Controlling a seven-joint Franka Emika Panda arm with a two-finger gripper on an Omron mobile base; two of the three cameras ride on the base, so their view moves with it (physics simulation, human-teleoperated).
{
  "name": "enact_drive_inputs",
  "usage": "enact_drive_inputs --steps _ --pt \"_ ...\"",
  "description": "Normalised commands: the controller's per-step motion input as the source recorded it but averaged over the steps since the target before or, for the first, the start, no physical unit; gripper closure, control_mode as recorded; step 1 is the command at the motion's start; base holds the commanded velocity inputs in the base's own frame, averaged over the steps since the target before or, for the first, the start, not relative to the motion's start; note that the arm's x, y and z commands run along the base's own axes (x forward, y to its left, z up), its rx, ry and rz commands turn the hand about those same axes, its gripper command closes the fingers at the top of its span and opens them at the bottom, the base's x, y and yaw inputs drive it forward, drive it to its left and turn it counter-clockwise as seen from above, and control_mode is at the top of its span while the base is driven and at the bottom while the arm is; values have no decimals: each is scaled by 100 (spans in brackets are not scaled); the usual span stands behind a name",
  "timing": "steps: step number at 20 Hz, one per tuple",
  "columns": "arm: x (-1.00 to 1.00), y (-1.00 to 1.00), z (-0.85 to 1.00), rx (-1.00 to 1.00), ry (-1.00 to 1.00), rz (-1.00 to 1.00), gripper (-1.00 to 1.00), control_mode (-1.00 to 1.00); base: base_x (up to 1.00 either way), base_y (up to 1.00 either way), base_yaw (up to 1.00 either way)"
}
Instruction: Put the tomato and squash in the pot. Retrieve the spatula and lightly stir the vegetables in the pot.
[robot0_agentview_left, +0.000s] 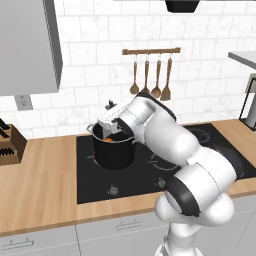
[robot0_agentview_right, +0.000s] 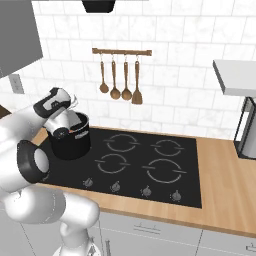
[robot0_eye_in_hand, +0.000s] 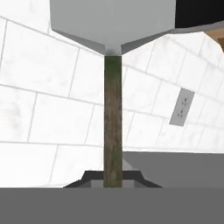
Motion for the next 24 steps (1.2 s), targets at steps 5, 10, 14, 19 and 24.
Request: enact_drive_inputs --steps 5,10,14,19,24 --pt "1 0 -3 17 0 0 100 -100 0 0 0" --pt "9 0 -2 10 0 0 100 -100 0 0 0" --pt "6 0 -1 3 0 0 100 -100 0 0 0" --pt "0 0 -3 0 0 0 100 -100 0 0 0" --pt "2 0 -30 0 0 0 100 -100 0 0 0"
